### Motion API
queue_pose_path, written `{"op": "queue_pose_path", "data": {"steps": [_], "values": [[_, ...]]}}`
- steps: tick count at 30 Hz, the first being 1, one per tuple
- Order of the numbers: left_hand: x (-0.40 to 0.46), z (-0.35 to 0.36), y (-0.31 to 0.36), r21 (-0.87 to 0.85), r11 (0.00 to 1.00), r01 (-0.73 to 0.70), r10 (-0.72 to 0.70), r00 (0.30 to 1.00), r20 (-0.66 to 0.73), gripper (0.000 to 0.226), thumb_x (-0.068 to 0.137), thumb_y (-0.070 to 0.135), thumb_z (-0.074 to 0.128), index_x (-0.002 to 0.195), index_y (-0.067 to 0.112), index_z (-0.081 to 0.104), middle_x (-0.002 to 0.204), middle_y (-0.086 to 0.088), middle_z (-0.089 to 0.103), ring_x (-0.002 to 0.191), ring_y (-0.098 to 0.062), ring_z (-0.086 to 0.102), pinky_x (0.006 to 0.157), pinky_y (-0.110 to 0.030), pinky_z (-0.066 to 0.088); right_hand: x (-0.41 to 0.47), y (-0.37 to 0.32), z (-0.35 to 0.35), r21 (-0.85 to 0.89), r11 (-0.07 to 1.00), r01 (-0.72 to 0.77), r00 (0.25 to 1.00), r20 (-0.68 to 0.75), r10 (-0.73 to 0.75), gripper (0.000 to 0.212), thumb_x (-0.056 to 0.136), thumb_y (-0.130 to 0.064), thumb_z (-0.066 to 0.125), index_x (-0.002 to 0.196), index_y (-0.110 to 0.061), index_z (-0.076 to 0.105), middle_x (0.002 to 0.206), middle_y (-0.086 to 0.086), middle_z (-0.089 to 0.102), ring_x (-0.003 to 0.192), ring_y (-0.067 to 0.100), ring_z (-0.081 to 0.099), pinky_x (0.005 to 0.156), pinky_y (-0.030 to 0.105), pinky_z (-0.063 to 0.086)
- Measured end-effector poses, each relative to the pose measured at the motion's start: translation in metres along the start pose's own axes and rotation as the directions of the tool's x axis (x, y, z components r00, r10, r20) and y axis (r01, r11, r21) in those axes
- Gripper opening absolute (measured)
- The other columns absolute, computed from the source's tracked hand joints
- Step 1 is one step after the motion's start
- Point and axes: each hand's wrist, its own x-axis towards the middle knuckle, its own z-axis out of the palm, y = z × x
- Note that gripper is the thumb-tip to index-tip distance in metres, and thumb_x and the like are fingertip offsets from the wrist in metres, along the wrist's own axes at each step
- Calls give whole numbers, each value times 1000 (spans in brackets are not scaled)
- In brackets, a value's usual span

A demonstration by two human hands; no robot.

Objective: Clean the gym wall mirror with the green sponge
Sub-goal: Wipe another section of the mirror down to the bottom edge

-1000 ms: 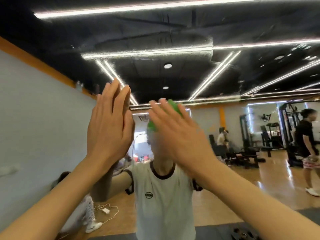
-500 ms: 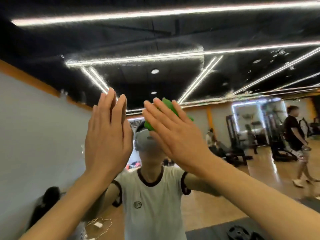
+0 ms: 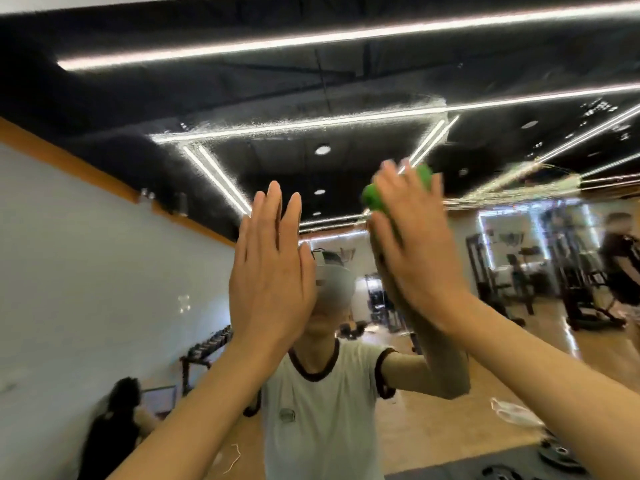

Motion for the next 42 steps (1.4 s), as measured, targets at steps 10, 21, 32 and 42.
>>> {"op": "queue_pose_path", "data": {"steps": [10,21,32,42], "values": [[6,-12,11,-61,997,46,-44,999,25,56,102,34,33,154,14,35,166,-4,23,156,-20,13,127,-31,4,24,138,-68,-181,960,-213,977,-48,208,52,108,-27,29,153,-3,34,162,15,30,153,30,17,127,44,1],[47,28,73,-69,996,60,-61,998,-25,58,104,27,38,158,7,29,166,-7,26,155,-19,16,126,-33,6,49,103,-40,-134,956,260,962,120,-245,48,105,-25,38,149,-5,42,156,14,41,148,29,31,124,39,9],[44,35,67,-30,999,44,-45,999,-17,61,105,32,33,161,12,20,168,-3,18,156,-13,7,126,-32,3,85,31,3,-183,920,347,935,146,-324,50,103,-24,44,151,-8,41,158,14,40,149,30,30,123,45,10],[44,36,67,-31,999,42,-43,999,-24,61,105,37,27,160,13,21,168,-4,20,156,-16,10,124,-34,5,96,126,-53,-225,928,-298,952,-139,272,46,107,-17,37,149,0,37,158,21,35,148,36,27,123,47,13]]}}
